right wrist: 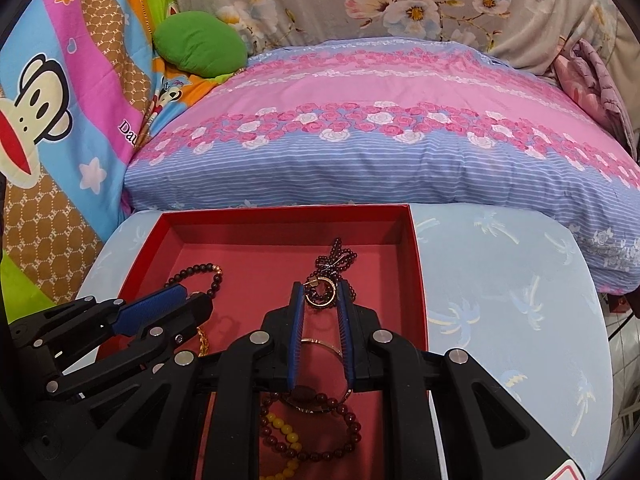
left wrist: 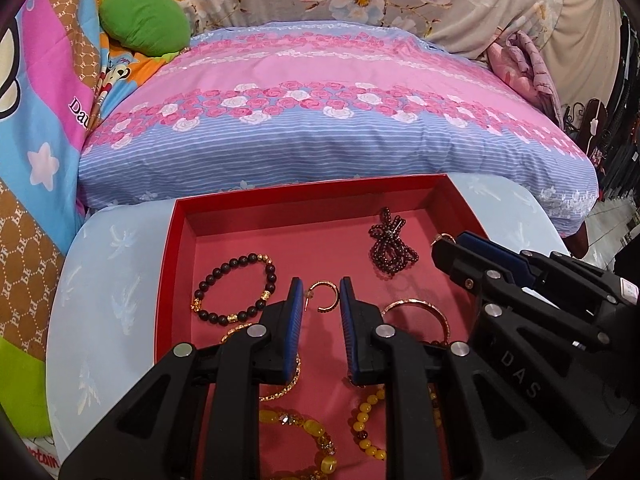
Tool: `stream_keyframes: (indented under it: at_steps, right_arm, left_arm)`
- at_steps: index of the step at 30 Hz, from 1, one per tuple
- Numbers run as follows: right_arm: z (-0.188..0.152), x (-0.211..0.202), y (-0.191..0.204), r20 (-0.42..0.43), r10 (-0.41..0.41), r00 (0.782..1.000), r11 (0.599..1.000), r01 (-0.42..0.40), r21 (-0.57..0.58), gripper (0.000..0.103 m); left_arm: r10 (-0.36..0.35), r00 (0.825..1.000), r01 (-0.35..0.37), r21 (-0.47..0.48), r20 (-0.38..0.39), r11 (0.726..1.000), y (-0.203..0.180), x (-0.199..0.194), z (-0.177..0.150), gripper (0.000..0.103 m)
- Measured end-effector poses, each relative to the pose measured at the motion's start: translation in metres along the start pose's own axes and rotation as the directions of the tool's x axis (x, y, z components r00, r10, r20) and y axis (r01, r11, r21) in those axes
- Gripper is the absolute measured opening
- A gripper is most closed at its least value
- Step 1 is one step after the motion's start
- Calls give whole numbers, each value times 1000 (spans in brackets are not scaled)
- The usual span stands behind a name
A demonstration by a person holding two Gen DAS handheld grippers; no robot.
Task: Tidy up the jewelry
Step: 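Lower the earrings into the box and open both tools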
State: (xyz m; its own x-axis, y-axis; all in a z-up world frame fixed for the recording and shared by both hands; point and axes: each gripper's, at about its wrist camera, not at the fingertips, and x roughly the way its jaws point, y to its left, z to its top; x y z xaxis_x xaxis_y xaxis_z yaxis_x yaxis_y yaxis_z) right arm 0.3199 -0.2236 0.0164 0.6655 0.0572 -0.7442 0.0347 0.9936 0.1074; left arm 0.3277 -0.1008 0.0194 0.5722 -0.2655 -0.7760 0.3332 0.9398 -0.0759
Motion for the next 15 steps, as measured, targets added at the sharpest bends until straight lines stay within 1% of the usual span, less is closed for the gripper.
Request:
stream_keyframes:
  at_steps: [15]
  right_arm:
    - [0, 7, 0, -18, -7, 1000, 1000, 7, -6, 16]
  left_arm:
    - [6, 1000, -6, -14, -12, 1000, 3, 8, 3, 18]
